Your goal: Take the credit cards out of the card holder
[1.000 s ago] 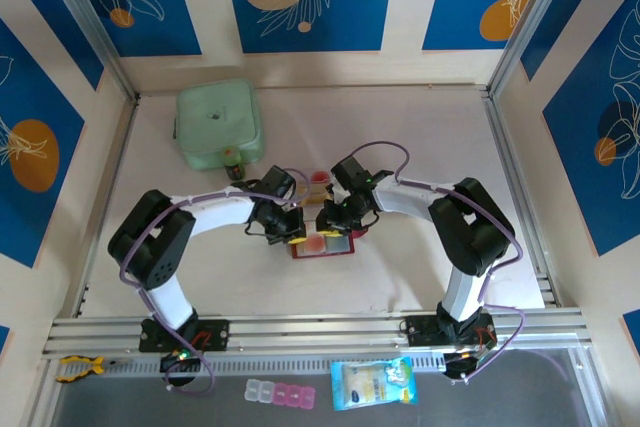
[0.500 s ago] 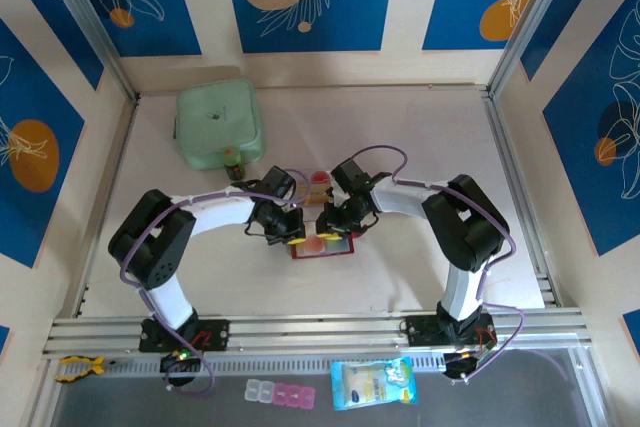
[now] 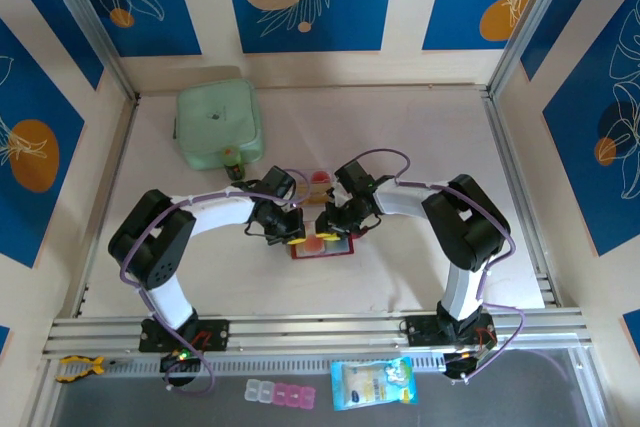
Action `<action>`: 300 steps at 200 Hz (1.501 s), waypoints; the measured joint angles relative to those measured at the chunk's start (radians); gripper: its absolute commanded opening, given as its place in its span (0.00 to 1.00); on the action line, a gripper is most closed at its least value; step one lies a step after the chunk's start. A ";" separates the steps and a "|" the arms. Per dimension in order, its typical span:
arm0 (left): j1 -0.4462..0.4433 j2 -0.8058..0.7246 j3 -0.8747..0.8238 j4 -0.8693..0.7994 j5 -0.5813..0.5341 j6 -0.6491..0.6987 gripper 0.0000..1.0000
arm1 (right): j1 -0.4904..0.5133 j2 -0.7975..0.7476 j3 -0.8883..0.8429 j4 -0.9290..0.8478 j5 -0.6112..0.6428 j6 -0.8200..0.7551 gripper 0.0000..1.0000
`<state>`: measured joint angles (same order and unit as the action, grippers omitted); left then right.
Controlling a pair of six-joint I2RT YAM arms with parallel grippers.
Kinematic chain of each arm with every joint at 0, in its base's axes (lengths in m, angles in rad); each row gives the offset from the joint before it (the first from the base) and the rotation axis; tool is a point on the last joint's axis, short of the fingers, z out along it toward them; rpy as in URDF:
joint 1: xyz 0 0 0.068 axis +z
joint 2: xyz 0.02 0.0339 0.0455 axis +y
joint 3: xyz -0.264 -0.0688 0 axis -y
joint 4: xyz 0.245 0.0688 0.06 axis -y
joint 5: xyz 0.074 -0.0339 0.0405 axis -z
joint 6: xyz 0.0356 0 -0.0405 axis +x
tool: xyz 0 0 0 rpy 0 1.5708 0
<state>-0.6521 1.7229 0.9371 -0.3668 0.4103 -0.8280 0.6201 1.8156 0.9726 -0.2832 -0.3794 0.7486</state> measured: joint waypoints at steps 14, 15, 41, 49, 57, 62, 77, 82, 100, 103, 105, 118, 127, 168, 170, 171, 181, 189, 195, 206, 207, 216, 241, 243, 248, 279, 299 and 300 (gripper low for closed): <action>0.000 0.000 0.000 0.000 0.000 0.000 0.00 | -0.001 0.000 -0.002 0.003 0.000 0.001 0.17; 0.000 0.000 0.000 0.000 0.000 0.000 0.00 | -0.001 -0.001 -0.002 0.003 0.000 0.001 0.16; 0.000 0.000 0.001 -0.001 -0.001 0.000 0.00 | -0.005 -0.009 -0.005 0.003 0.000 0.003 0.12; 0.000 0.000 0.001 -0.001 -0.001 0.000 0.00 | -0.005 -0.011 -0.005 0.003 0.000 0.003 0.10; 0.000 0.000 0.001 -0.001 -0.002 0.000 0.00 | -0.006 -0.015 -0.005 0.003 -0.002 0.004 0.09; 0.000 0.000 0.001 -0.002 -0.003 0.000 0.00 | -0.006 -0.017 -0.005 0.003 -0.003 0.003 0.08; 0.000 0.000 0.001 -0.002 -0.003 0.000 0.00 | -0.006 -0.025 -0.005 0.003 -0.004 0.003 0.05; 0.000 0.000 0.001 -0.002 -0.003 0.000 0.00 | -0.006 -0.027 -0.005 0.003 -0.005 0.001 0.05; 0.000 0.000 0.001 -0.003 -0.004 0.000 0.00 | -0.006 -0.039 -0.005 0.003 -0.003 0.000 0.05; 0.000 0.000 0.001 -0.004 -0.004 0.000 0.00 | -0.006 -0.040 -0.005 0.002 -0.002 -0.001 0.05; 0.000 0.000 0.001 -0.004 -0.005 0.000 0.00 | -0.006 -0.042 -0.005 0.002 -0.002 -0.002 0.04; 0.000 0.000 0.001 -0.008 -0.010 0.000 0.00 | -0.008 -0.052 -0.006 -0.002 0.008 -0.008 0.04; 0.000 0.000 0.001 -0.008 -0.011 0.000 0.00 | -0.010 -0.059 -0.007 -0.010 0.014 -0.012 0.04; 0.000 0.000 0.001 -0.008 -0.011 0.000 0.00 | -0.024 -0.090 -0.011 -0.070 0.068 -0.053 0.04; 0.000 0.000 0.001 -0.008 -0.011 0.000 0.00 | -0.025 -0.092 -0.011 -0.074 0.072 -0.056 0.04; 0.000 0.000 0.001 -0.008 -0.011 0.000 0.00 | -0.026 -0.093 -0.011 -0.077 0.075 -0.058 0.04; -0.001 0.000 0.001 -0.008 -0.011 0.000 0.00 | -0.028 -0.102 -0.011 -0.097 0.092 -0.070 0.04; -0.001 0.000 0.001 -0.008 -0.011 0.000 0.00 | -0.030 -0.112 -0.010 -0.114 0.106 -0.080 0.04; -0.001 0.000 0.001 -0.008 -0.011 0.000 0.00 | -0.030 -0.119 -0.010 -0.128 0.116 -0.087 0.04; -0.001 -0.001 0.001 -0.008 -0.011 0.000 0.00 | -0.030 -0.131 -0.006 -0.151 0.130 -0.096 0.04; -0.001 -0.001 0.001 -0.008 -0.011 0.000 0.00 | -0.030 -0.132 -0.005 -0.154 0.130 -0.098 0.04; -0.001 -0.001 0.000 -0.008 -0.011 -0.001 0.00 | -0.029 -0.138 0.002 -0.171 0.141 -0.106 0.04; -0.001 -0.008 -0.006 -0.008 -0.012 -0.001 0.00 | -0.026 -0.141 0.025 -0.206 0.166 -0.124 0.04; -0.001 -0.010 -0.008 -0.008 -0.012 -0.001 0.00 | -0.026 -0.141 0.027 -0.208 0.168 -0.124 0.04; -0.001 -0.013 -0.011 -0.008 -0.012 -0.001 0.00 | -0.024 -0.141 0.030 -0.212 0.171 -0.126 0.04; -0.001 -0.032 -0.032 -0.007 -0.016 -0.004 0.00 | -0.011 -0.136 0.055 -0.240 0.186 -0.132 0.04; -0.001 -0.040 -0.040 -0.008 -0.018 -0.005 0.00 | -0.002 -0.126 0.072 -0.246 0.193 -0.132 0.04; -0.001 -0.041 -0.040 -0.008 -0.018 -0.005 0.00 | -0.001 -0.126 0.073 -0.246 0.194 -0.132 0.04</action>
<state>-0.6529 1.6821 0.8967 -0.3744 0.3923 -0.8326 0.6189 1.6901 1.0454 -0.5297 -0.1856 0.6163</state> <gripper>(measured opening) 0.060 0.048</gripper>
